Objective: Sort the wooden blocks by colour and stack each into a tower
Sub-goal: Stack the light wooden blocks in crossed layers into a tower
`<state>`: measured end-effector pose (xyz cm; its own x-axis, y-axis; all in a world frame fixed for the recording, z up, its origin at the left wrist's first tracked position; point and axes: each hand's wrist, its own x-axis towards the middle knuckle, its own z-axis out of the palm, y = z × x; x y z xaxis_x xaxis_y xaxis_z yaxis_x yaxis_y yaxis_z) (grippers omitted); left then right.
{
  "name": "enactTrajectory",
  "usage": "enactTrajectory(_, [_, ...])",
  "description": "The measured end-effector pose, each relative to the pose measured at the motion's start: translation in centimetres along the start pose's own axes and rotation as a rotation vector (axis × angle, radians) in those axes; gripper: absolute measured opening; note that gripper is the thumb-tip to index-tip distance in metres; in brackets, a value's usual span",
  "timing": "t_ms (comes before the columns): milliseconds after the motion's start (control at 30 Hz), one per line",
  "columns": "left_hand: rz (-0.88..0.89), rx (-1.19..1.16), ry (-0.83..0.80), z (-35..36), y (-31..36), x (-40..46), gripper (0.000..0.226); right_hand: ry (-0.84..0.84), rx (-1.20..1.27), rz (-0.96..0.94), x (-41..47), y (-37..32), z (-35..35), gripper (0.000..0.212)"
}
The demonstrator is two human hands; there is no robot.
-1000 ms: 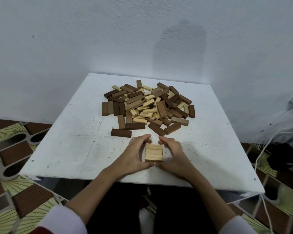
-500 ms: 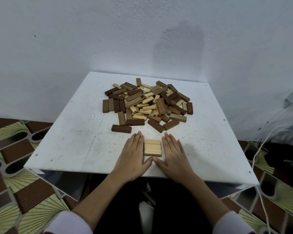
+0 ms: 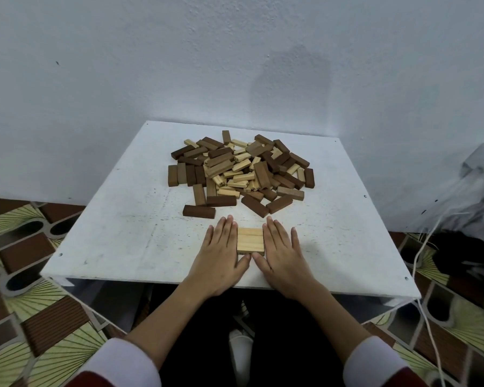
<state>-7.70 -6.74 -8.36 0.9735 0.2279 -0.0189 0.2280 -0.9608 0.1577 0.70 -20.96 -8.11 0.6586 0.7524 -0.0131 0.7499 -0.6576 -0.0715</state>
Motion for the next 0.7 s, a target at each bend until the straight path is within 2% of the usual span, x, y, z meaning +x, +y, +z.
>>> enactTrajectory(233, [0.000,0.013,-0.004,-0.08,0.00,-0.03,0.097,0.002,-0.006,0.002,-0.04,-0.08,-0.10,0.113])
enactTrajectory(400, [-0.005,0.035,-0.019,-0.05,-0.09,-0.07,0.098,-0.031,-0.042,0.009,-0.21,-0.07,-0.23,0.094])
enactTrajectory(700, [0.005,0.045,-0.021,-0.06,0.03,-0.02,0.097,-0.043,-0.085,-0.003,-0.04,-0.09,-0.17,0.088])
